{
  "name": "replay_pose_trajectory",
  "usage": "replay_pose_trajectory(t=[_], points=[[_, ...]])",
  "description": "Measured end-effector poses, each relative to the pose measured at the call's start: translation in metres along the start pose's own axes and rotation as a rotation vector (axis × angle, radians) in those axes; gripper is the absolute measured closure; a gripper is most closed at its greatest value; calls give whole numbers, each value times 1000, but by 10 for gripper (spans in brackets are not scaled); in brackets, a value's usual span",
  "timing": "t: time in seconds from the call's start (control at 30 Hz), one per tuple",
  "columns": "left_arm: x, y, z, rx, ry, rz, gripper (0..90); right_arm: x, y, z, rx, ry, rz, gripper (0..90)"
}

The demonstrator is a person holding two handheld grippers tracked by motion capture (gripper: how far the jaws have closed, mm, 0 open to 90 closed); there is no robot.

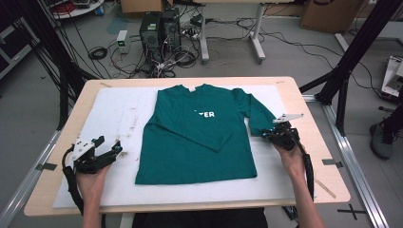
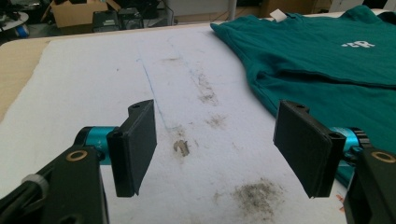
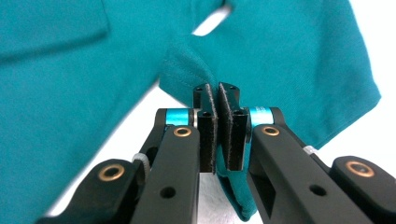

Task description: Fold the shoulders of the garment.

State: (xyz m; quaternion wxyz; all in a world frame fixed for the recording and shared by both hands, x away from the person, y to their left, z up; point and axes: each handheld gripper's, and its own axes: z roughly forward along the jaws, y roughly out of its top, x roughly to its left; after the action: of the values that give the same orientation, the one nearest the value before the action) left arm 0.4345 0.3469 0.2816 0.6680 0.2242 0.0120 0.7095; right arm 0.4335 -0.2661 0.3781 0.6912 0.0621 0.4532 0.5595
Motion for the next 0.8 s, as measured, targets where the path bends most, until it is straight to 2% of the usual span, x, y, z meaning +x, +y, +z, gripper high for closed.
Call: replay_pose_trajectory(t=[0.07, 0.1, 0.13, 0.23, 0.27, 0.3, 0.33, 0.37, 0.4, 0.43, 0.47, 0.5, 0.57, 0.6, 0.63, 0.67, 0.7, 0.73, 0.77, 0.8], points=[[0, 0, 0, -1, 0, 0, 300, 1, 4, -9, -61, 20, 51, 873], [0, 0, 0, -1, 0, 0, 301, 1, 4, -9, -61, 20, 51, 873], [0, 0, 0, -1, -1, -1, 301, 5, 8, -13, -92, 33, 76, 873], [0, 0, 0, -2, 1, -1, 300, 10, 14, -15, -118, 57, 83, 873], [0, 0, 0, -2, 1, -2, 301, 18, 21, -15, -130, 82, 78, 873], [0, 0, 0, -2, 1, -2, 301, 18, 21, -15, -130, 82, 78, 873], [0, 0, 0, -2, 0, -1, 301, 28, 30, -13, -141, 107, 70, 873], [0, 0, 0, -2, 1, -2, 301, 28, 30, -13, -141, 107, 70, 873], [0, 0, 0, -3, 1, -2, 300, 38, 38, -11, -150, 137, 55, 873], [0, 0, 0, -3, 1, -2, 300, 38, 38, -11, -150, 137, 55, 873], [0, 0, 0, -3, 0, -2, 300, 49, 47, -8, -154, 156, 40, 872], [0, 0, 0, -3, 0, -2, 300, 49, 47, -8, -154, 156, 40, 872], [0, 0, 0, -4, -1, -3, 301, 59, 55, -4, -154, 164, 29, 873], [0, 0, 0, -4, -1, -3, 301, 69, 62, 0, -160, 182, 14, 873], [0, 0, 0, -4, -1, -3, 301, 69, 62, 0, -160, 182, 14, 873], [0, 0, 0, -5, -2, -2, 300, 79, 69, 4, -171, 201, 4, 873], [0, 0, 0, -4, -1, -3, 300, 79, 69, 4, -171, 201, 4, 873], [1, 0, -1, -4, -2, -3, 300, 88, 75, 8, -167, 222, -5, 873], [1, 0, -1, -4, -2, -3, 301, 88, 75, 8, -167, 222, -5, 873], [1, 0, -1, -6, -2, -6, 301, 98, 81, 12, -171, 243, -16, 872]])
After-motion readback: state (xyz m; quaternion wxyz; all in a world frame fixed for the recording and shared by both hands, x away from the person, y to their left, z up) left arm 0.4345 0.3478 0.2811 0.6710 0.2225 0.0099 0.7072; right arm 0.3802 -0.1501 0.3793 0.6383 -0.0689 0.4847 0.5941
